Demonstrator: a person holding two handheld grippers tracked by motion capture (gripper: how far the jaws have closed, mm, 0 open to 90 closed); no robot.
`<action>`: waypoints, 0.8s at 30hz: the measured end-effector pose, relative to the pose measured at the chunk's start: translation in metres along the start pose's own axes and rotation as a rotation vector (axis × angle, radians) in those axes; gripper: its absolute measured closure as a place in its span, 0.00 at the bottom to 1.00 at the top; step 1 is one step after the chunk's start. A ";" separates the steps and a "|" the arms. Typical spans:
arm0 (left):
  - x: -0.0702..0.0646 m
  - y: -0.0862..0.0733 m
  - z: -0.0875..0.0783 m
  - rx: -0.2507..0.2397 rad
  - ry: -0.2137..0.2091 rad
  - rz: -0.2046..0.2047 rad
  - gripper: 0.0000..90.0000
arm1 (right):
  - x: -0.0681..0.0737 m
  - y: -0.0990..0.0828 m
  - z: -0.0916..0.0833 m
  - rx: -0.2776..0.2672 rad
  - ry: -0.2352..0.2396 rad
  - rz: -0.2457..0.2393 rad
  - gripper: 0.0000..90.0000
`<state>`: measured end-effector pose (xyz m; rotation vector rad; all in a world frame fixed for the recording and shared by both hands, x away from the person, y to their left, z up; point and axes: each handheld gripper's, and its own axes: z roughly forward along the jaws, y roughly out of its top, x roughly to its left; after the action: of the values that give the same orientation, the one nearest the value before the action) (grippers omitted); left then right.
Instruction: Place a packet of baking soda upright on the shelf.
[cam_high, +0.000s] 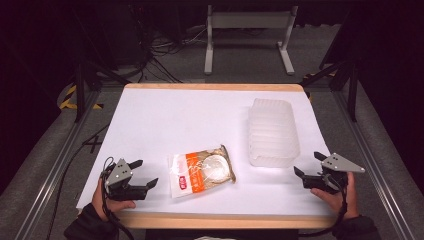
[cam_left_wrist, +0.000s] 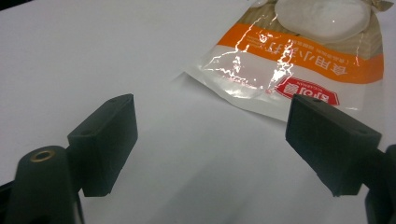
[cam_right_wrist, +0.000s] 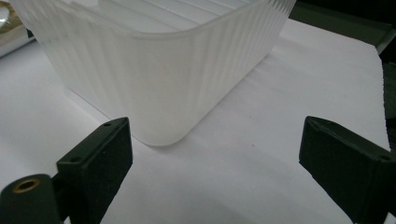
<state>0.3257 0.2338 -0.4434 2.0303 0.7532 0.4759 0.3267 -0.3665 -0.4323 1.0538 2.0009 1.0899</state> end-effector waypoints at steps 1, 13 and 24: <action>0.000 0.000 0.000 0.002 -0.005 -0.002 0.20 | 0.000 -0.001 0.001 0.008 -0.003 -0.003 0.12; -0.038 0.003 0.004 0.082 -0.100 0.028 0.17 | -0.002 -0.001 0.008 0.007 0.045 0.005 0.12; -0.055 0.008 0.019 0.148 -0.114 0.046 0.18 | 0.000 0.000 0.010 0.013 0.054 -0.007 0.12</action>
<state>0.2979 0.1822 -0.4492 2.1963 0.6912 0.3355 0.3347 -0.3623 -0.4374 1.0327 2.0552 1.1144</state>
